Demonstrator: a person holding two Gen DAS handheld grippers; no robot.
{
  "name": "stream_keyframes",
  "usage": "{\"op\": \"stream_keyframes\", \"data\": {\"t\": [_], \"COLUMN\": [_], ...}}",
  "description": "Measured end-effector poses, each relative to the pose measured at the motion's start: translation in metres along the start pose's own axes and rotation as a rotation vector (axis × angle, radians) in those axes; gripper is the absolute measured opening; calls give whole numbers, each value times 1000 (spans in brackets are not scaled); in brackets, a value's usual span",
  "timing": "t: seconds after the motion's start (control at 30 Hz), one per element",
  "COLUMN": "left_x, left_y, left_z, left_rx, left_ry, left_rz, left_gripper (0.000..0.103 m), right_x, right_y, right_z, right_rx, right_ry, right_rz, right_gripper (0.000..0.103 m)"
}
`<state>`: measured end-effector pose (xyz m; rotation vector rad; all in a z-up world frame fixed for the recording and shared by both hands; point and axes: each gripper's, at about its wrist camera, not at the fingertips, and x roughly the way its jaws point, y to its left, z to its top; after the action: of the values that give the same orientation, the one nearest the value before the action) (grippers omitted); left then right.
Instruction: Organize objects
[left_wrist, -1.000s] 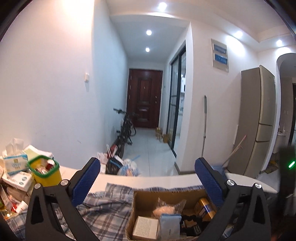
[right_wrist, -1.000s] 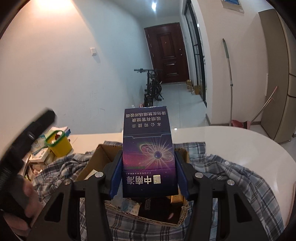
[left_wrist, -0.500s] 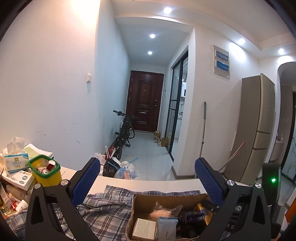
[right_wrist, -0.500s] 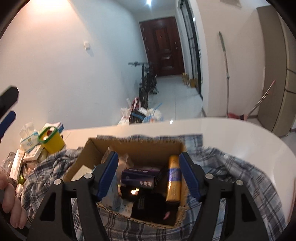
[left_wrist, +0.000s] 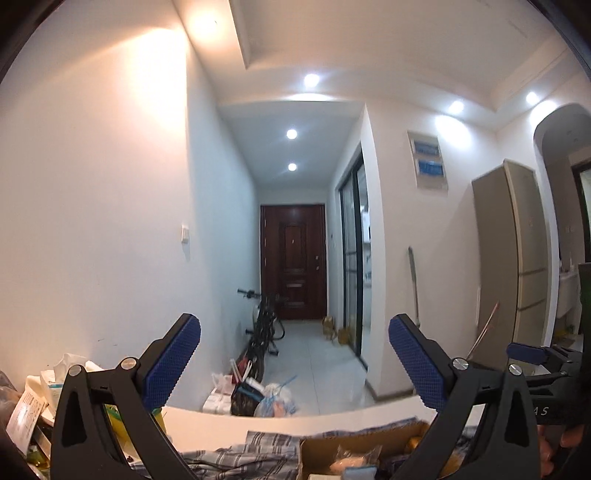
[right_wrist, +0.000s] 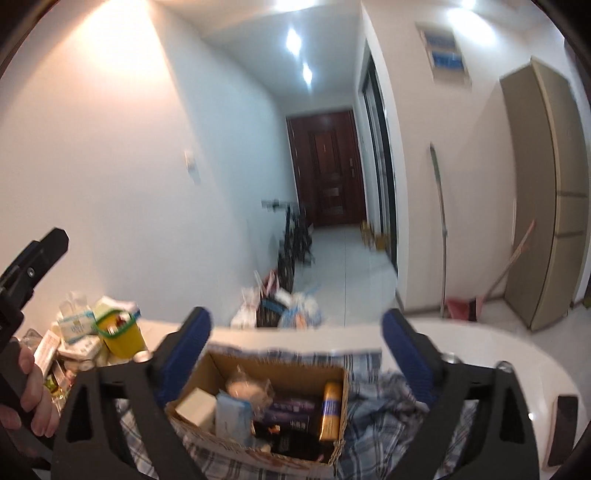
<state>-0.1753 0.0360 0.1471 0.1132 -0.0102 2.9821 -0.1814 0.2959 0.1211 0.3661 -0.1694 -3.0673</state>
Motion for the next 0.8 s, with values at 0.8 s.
{"op": "stream_keyframes", "data": {"t": [0.8], "left_x": [-85], "left_y": [16], "left_z": [57], "left_rx": [-89], "left_ry": [-74], "left_rz": [26], "left_gripper": [103], "right_x": [-89], "right_y": [15], "right_z": [41], "right_rx": [-39], "right_ry": [-197], "right_rz": [44], "right_gripper": [103]}}
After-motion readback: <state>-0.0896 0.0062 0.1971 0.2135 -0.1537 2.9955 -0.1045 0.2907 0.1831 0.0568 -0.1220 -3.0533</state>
